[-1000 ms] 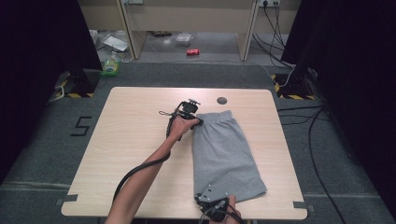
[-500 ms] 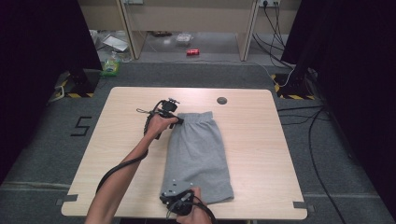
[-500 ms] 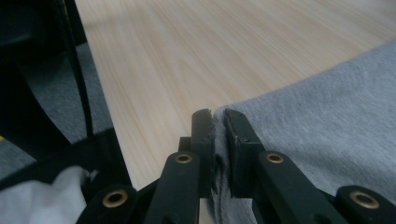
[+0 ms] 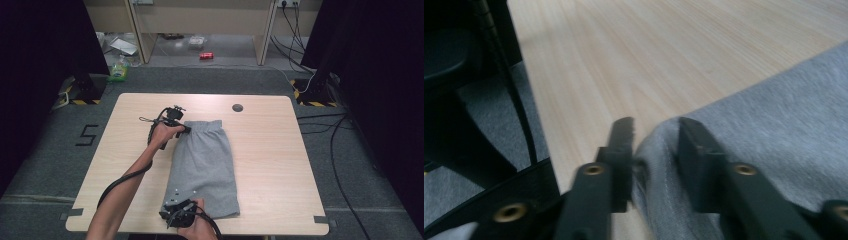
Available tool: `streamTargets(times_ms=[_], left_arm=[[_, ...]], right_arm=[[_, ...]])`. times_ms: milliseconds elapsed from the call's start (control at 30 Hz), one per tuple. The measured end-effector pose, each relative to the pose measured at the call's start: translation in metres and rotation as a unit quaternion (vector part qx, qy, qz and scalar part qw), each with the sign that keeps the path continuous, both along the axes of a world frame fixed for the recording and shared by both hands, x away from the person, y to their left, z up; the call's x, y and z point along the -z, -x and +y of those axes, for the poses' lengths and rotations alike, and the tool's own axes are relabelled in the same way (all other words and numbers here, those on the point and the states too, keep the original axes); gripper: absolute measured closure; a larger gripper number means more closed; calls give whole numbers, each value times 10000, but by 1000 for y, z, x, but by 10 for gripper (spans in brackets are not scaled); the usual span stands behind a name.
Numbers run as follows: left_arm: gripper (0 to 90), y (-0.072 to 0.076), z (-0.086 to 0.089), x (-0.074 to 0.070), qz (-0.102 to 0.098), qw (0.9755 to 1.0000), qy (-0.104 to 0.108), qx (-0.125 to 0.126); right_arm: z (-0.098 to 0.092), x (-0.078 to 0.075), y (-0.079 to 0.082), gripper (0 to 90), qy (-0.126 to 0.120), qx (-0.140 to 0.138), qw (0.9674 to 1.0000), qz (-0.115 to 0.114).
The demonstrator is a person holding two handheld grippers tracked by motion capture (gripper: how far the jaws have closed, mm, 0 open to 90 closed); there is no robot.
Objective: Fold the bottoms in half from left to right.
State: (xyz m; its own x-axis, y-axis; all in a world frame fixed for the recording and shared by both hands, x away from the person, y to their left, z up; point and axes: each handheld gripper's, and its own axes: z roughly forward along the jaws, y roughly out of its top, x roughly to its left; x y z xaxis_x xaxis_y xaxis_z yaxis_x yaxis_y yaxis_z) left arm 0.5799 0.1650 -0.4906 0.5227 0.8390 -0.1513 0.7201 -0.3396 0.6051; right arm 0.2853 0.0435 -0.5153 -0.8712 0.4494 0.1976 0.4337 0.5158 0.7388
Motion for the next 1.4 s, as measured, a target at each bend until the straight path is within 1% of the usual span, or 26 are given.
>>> streamTargets(times_ms=[67, 133, 167, 200, 233, 267, 300, 400, 500, 733, 867, 933, 1067, 1133, 1233, 1267, 1333, 1400], left_arm=[[607, 0, 3, 1, 22, 9999, 88, -85], [588, 0, 7, 2, 62, 9996, 220, -136], [581, 1, 8, 1, 51, 9995, 259, -167], [564, 1, 10, 0, 11, 9994, 276, -211], [541, 2, 11, 0, -6, 9993, 300, -225], [537, 3, 12, -1, -22, 9990, 359, -256], [529, 3, 13, -2, -35, 9989, 376, -276], [496, 4, 15, -4, -28, 9984, 445, -340], [470, 4, 17, -4, 1, 9979, 523, -384], [455, 5, 16, -2, 15, 9977, 552, -402], [456, 5, 14, 1, 48, 9975, 575, -404], [462, 5, 13, 2, 54, 9977, 553, -400], [474, 4, 12, 7, 118, 9977, 535, -407], [480, 3, 12, 9, 102, 9975, 568, -410], [490, 4, 10, 9, 51, 9982, 460, -384], [493, 4, 9, 8, 38, 9986, 380, -374], [509, 5, 6, 8, 18, 9989, 293, -352], [533, 5, 4, 8, 2, 9991, 260, -343]], right_arm=[[-1, -4, 1, 597, -32, -67, 10000, -61], [-5, -10, 0, 568, -60, -76, 9999, -140], [-8, -14, 0, 552, -91, -2, 9998, -168], [-11, -17, -3, 541, -97, 37, 9997, -243], [-16, -21, -6, 534, -132, 115, 9995, -271], [-19, -23, -9, 529, -158, 182, 9993, -284], [-23, -26, -12, 524, -162, 252, 9991, -315], [-34, -31, -22, 514, -102, 422, 9981, -426], [-45, -34, -33, 508, -77, 632, 9969, -473], [-72, -39, -61, 498, -94, 1145, 9918, -556], [-84, -42, -73, 494, -77, 1326, 9895, -578], [-90, -43, -80, 486, -66, 1435, 9879, -587], [-102, -45, -96, 475, -112, 1661, 9847, -511], [-107, -47, -102, 473, -199, 1768, 9831, -433], [-113, -51, -107, 468, -337, 1857, 9814, -354], [-115, -54, -109, 467, -342, 1868, 9811, -374], [-117, -57, -111, 463, -317, 1905, 9804, -399], [-120, -60, -116, 461, -277, 1971, 9789, -457]])
